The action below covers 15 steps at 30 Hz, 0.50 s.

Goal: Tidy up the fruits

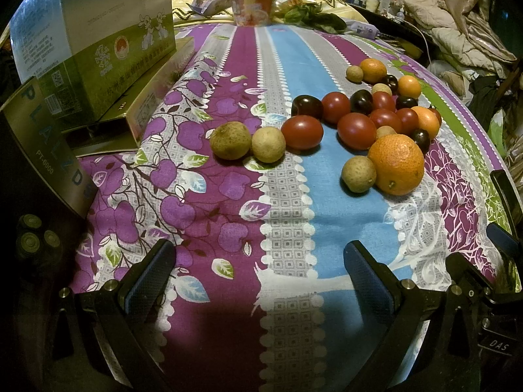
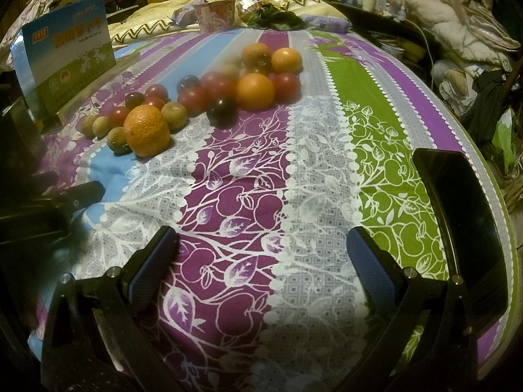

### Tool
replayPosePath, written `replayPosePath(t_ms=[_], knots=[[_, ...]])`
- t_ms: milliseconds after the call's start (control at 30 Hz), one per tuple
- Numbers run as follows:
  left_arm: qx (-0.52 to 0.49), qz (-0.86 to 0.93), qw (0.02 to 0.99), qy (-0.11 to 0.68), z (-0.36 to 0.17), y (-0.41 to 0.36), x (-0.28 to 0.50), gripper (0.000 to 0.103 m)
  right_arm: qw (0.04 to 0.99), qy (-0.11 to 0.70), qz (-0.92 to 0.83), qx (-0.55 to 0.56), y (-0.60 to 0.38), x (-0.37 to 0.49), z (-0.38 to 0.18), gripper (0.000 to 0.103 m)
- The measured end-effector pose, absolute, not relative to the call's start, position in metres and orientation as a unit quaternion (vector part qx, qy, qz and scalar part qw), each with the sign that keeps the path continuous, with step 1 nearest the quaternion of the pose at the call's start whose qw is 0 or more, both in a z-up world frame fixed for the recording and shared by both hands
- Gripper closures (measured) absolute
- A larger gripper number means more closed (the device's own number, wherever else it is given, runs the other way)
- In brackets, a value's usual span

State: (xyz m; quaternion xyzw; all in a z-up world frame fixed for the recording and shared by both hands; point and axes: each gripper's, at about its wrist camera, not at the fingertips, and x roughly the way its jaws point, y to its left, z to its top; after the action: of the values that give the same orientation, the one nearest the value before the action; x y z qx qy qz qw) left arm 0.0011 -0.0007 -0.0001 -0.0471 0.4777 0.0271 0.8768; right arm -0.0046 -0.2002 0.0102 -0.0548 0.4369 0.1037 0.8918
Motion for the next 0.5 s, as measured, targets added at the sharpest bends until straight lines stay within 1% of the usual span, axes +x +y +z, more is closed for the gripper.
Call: replayPosePath(t_ms=[500], knots=[[-0.047,0.027,0.877,0.478,-0.0001,-0.0006,0.0012,0.000,0.892,0.436,0.103,-0.056,-0.2001,-0.0046,0.0100,0.000]])
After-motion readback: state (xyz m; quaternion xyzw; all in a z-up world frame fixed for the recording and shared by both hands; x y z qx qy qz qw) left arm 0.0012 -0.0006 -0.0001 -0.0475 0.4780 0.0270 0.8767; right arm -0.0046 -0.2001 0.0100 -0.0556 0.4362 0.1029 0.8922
